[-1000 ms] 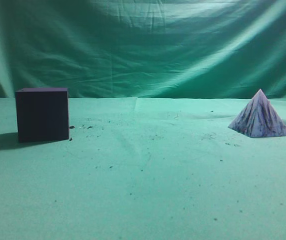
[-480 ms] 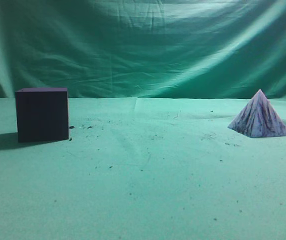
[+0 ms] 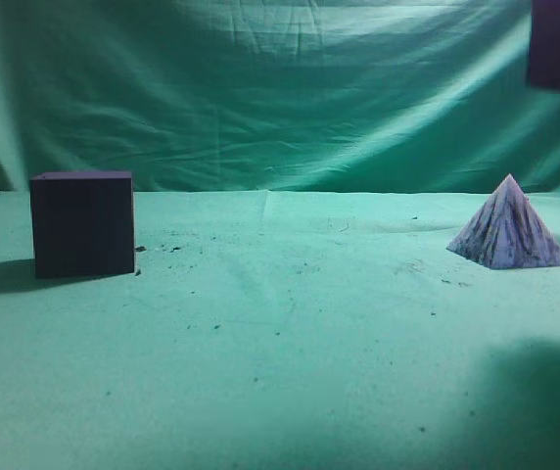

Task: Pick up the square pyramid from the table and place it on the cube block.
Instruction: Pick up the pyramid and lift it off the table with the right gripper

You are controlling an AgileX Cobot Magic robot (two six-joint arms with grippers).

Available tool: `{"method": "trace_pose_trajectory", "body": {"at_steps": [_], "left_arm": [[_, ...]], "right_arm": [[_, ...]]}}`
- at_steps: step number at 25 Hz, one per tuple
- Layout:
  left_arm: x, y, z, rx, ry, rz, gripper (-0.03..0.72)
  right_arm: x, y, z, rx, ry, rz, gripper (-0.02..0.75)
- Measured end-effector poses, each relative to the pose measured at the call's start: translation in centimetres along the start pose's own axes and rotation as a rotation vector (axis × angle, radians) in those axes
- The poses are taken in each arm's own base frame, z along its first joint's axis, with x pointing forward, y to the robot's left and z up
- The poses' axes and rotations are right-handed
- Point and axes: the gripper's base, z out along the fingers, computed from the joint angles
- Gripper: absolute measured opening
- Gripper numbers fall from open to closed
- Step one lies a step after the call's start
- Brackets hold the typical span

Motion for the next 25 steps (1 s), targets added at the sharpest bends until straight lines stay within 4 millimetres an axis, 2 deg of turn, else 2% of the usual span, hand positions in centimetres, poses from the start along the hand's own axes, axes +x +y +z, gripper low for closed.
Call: {"method": "trace_pose_trajectory", "body": {"at_steps": [3,6,8,9,19,25], "left_arm": [[0.0,0.0,0.0,0.000,0.000,0.000,0.000],[0.0,0.0,0.0,0.000,0.000,0.000,0.000],[0.0,0.0,0.0,0.000,0.000,0.000,0.000],[0.0,0.0,0.0,0.000,0.000,0.000,0.000],[0.0,0.0,0.0,0.000,0.000,0.000,0.000],[0.0,0.0,0.0,0.000,0.000,0.000,0.000]], "right_arm": [[-1.2,-0.5,2.2,0.023,0.055,0.044,0.290],[-1.9,-1.1,3.7,0.066,0.091,0.124,0.524],[-2.1,-1.6,4.6,0.108,0.104,0.161,0.619],[-2.2,-1.8,5.0,0.128,0.111,0.171,0.643],[-4.4,-2.7,9.7,0.153,0.171,0.187,0.629],[-5.0,-4.3,11.9,0.095,0.188,0.315,0.629]]}}
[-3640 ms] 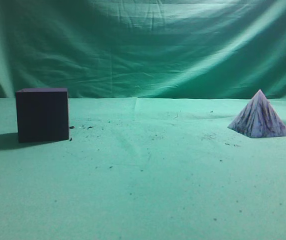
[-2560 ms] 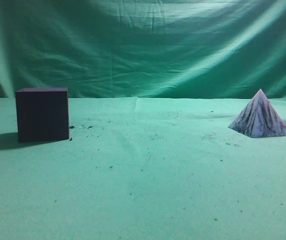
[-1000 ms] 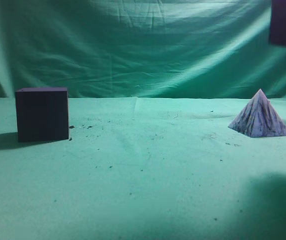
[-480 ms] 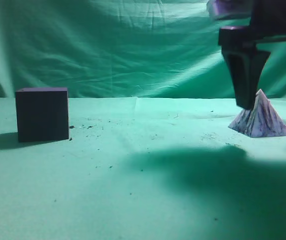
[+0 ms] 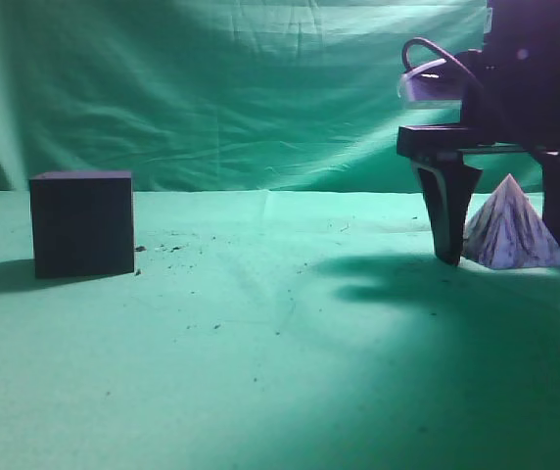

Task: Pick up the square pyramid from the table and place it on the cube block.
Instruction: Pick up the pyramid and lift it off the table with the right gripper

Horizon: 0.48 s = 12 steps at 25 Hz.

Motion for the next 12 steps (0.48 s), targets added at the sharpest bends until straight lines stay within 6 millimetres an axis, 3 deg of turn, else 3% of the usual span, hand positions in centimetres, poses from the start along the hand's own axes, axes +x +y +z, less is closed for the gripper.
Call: {"method": "trace_pose_trajectory", "body": {"at_steps": [3,8,11,12], "left_arm": [[0.00,0.00,0.00,0.000,0.000,0.000,0.000],[0.00,0.00,0.00,0.000,0.000,0.000,0.000],[0.00,0.00,0.00,0.000,0.000,0.000,0.000],[0.00,0.00,0.00,0.000,0.000,0.000,0.000]], "right_arm": [[-0.23,0.11,0.25,-0.010,-0.004,0.003,0.629],[-0.49,0.27,0.52,-0.023,-0.002,0.013,0.429],[-0.53,0.26,0.34,-0.021,0.009,0.013,0.405],[-0.61,0.25,0.17,-0.019,0.014,0.011,0.359]]}}
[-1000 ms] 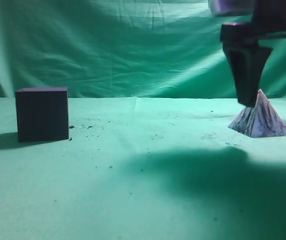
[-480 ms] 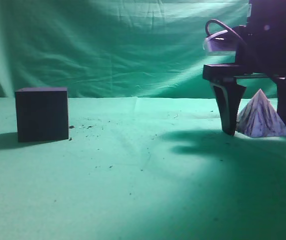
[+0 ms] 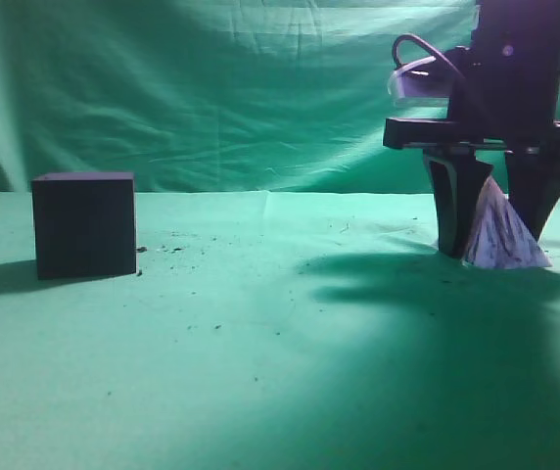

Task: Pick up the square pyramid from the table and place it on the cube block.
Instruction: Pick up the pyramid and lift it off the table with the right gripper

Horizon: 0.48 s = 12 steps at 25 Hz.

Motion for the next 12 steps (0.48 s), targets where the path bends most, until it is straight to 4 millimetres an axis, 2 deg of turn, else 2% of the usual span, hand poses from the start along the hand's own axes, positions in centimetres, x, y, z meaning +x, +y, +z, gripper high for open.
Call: {"method": "trace_pose_trajectory", "body": {"at_steps": [4,6,12], "left_arm": [[0.0,0.0,0.0,0.000,0.000,0.000,0.000],[0.0,0.0,0.0,0.000,0.000,0.000,0.000],[0.0,0.0,0.0,0.000,0.000,0.000,0.000]], "right_arm": [[-0.8,0.0,-0.9,0.016,0.023,-0.005,0.372],[-1.7,-0.1,-2.1,0.025,-0.007,-0.014,0.372],[-4.1,0.3,-10.1,-0.011,-0.182,-0.032,0.372]]}}
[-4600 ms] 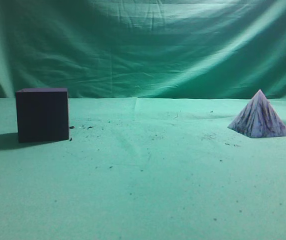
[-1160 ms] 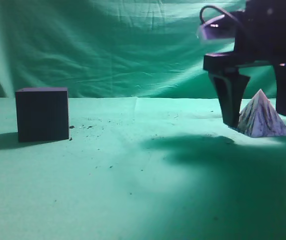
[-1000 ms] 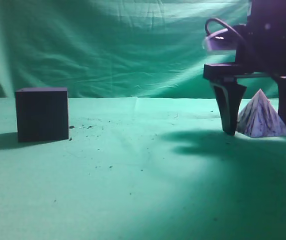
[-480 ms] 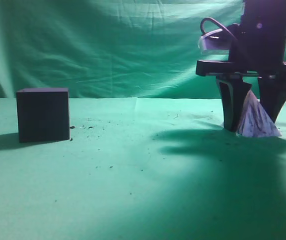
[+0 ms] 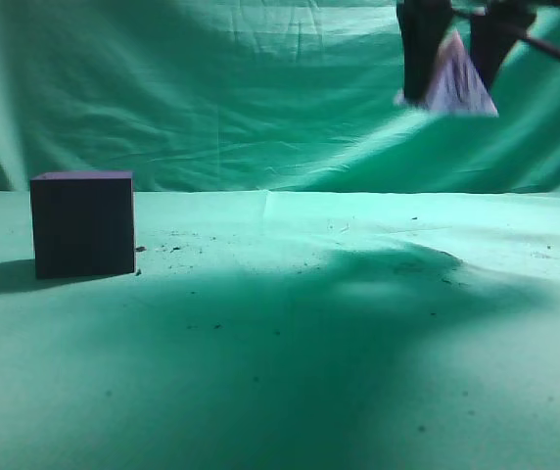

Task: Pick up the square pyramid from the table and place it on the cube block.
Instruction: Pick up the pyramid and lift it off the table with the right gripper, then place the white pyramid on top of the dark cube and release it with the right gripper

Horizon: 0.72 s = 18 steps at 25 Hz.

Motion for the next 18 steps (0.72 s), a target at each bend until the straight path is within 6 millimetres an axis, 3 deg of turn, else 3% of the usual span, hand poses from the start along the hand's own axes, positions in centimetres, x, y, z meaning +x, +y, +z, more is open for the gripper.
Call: {"method": "trace_pose_trajectory", "body": {"at_steps": [3,5,9,13,18], "left_arm": [[0.0,0.0,0.0,0.000,0.000,0.000,0.000],[0.0,0.0,0.0,0.000,0.000,0.000,0.000],[0.0,0.0,0.0,0.000,0.000,0.000,0.000],[0.0,0.0,0.0,0.000,0.000,0.000,0.000],[0.0,0.0,0.0,0.000,0.000,0.000,0.000]], "right_arm": [[-0.8,0.8,-3.3,-0.057,-0.008,-0.044,0.372],[-1.2,2.5,-4.8,-0.085,-0.029,-0.109,0.372],[-0.6,8.2,-6.6,-0.145,-0.066,-0.289,0.372],[1.2,14.3,-6.4,-0.196,-0.048,-0.441,0.372],[1.3,20.4,-3.0,-0.224,-0.004,-0.553,0.372]]}}
